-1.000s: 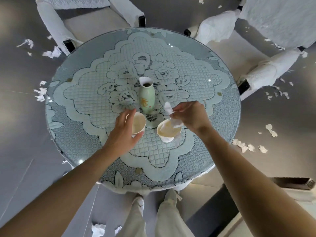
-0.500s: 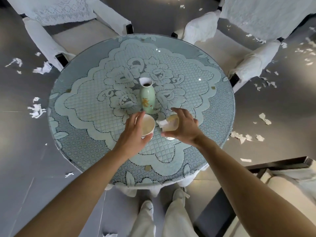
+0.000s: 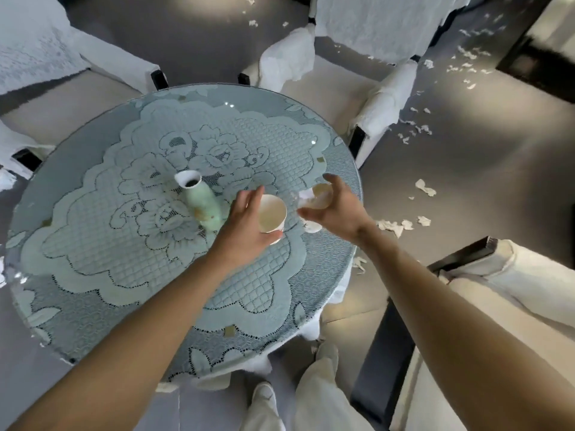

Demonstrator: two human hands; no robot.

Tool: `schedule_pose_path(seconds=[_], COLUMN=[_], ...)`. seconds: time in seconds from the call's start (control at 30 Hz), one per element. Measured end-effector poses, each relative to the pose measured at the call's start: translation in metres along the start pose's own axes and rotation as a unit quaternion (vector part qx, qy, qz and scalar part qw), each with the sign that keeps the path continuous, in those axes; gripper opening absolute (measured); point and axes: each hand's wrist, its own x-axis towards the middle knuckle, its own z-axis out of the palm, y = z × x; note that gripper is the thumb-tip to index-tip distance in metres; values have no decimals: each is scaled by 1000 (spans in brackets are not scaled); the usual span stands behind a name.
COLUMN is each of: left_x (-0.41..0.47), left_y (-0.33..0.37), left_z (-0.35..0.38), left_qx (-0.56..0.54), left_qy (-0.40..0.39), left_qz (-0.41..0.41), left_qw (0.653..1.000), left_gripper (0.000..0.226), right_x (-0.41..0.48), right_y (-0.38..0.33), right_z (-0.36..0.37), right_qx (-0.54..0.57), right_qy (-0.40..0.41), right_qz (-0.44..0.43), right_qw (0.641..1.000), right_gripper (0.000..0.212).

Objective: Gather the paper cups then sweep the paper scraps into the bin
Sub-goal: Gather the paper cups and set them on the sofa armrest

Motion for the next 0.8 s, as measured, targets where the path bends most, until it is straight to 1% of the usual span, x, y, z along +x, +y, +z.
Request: schedule_pose_path(seconds=[0.17, 0.3, 0.43, 0.57, 0.67, 0.8], left_x=[84, 167, 257, 326, 367, 437], left_y=[67, 138, 220, 291, 330, 377], left_z=[44, 97, 152, 200, 232, 269], left_qx=[-4, 6, 11, -4, -28, -32], left_qy=[-55, -93, -109, -119, -141, -147], left_qz=[75, 119, 151, 170, 193, 213], left_qw=[996, 989, 982, 978, 971, 965], left_gripper=[84, 82, 84, 82, 82, 84], right_x=[12, 35, 60, 80, 99, 141], right_y=[49, 109, 170, 213, 241, 277], right_z=[-84, -167, -264, -352, -403, -461], right_qx=[11, 22, 18, -15, -19, -20], right_qy=[99, 163, 192, 230, 252, 265], right_qz=[37, 80, 129, 147, 157, 172], right_qw=[994, 983, 973, 962, 955, 949], right_gripper=[81, 82, 90, 92, 91, 90])
